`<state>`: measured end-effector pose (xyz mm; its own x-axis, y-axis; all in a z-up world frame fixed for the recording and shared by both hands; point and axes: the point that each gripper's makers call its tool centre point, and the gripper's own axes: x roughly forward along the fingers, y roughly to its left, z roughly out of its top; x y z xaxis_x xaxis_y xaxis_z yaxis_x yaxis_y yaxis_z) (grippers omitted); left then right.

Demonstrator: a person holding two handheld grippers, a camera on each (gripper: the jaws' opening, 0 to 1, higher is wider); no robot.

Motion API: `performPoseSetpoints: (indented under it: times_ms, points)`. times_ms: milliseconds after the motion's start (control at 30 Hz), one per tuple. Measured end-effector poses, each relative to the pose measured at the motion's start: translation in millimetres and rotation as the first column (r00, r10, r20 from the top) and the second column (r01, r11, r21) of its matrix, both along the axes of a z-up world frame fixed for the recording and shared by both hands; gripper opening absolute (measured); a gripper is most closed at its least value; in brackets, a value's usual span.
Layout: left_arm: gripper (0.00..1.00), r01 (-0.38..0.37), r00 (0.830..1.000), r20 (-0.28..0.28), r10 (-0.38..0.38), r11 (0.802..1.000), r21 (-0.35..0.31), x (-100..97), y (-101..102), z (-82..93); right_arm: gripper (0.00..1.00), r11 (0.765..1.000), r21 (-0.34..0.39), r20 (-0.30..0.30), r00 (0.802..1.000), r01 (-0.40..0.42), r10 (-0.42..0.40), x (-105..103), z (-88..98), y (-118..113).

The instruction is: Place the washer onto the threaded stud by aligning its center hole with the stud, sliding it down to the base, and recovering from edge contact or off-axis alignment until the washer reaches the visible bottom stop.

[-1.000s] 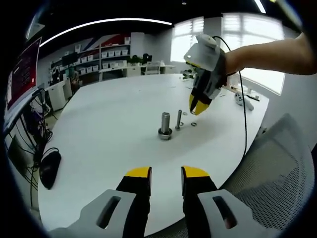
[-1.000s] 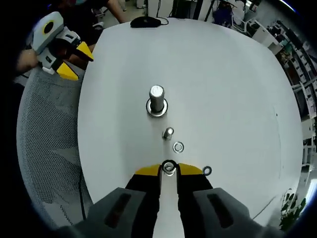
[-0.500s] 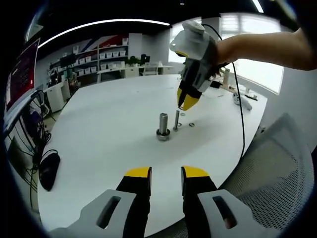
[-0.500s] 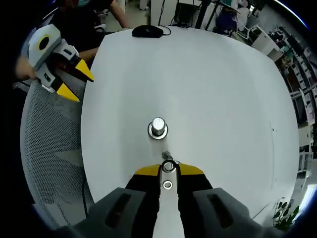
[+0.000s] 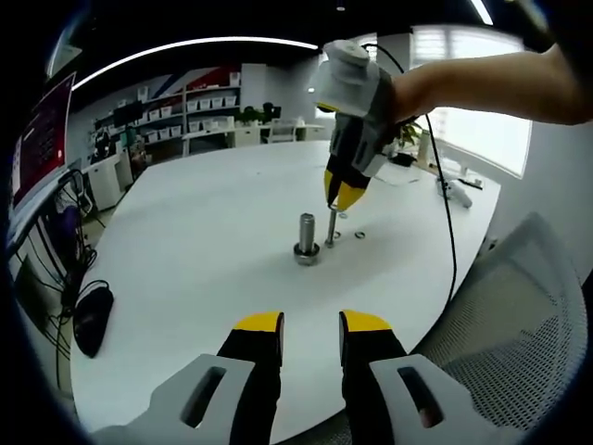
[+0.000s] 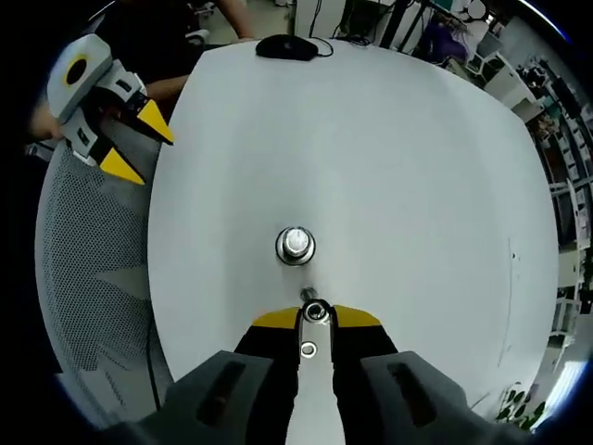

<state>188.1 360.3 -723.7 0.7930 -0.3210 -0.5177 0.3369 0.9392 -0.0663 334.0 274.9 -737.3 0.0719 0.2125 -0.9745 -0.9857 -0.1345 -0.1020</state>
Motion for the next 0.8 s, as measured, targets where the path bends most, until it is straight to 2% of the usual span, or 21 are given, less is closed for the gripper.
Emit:
performPoseSetpoints:
  times_ms: [800]
  points:
    - [0.21, 0.000, 0.999, -0.044, 0.001, 1.000, 0.023, -3.7, 0.9, -7.7, 0.13, 0.997, -0.063, -0.055, 0.998, -0.043, 0.040, 0.3, -38.8, -1.7]
